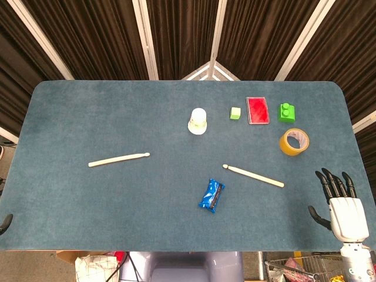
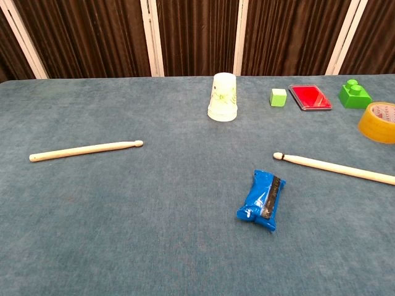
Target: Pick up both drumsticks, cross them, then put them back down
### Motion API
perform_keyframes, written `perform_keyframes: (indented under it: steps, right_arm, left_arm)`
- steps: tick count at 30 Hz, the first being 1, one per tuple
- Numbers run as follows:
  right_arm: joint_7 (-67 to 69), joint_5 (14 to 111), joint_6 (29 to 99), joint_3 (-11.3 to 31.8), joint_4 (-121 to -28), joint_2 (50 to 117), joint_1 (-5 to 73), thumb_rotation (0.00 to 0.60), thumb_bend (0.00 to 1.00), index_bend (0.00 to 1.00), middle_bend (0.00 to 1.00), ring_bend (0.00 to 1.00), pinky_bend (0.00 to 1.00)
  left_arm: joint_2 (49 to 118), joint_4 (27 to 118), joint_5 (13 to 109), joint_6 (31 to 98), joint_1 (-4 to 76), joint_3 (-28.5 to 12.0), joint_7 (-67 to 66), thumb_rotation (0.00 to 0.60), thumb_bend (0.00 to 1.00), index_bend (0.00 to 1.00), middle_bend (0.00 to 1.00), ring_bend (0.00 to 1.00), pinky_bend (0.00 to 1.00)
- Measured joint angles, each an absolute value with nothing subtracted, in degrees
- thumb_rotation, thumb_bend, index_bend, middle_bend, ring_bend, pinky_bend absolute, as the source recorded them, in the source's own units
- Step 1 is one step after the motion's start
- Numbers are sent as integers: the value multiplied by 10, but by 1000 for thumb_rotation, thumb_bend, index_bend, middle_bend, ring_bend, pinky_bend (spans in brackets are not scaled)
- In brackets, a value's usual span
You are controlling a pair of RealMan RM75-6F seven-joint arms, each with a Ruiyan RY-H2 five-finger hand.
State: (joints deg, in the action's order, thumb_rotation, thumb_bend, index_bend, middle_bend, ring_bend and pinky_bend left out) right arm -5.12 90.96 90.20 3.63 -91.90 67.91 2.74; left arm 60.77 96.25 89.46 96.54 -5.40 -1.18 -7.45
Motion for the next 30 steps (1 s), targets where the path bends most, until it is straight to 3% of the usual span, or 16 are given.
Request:
perform_keyframes:
  steps: [17,24,30]
  right_arm:
    - [-38,901,905,38,-928,677,25,600,290,124,109,186,41]
    - [-36,875,910,44,-962,693,17,600,290,233,219,222,41]
    - [-21,836,891,50,-1008,716,16,600,289,255,254,230,41]
  left_arm:
    - [610,965,895,964,-53,-13,-81,600,398,130,6,0,0]
    - [610,965,893,961,-52,-12,-83,600,398,130,6,0,0]
    - [609,970,889,962,-51,-17,-71,600,397,130,6,0,0]
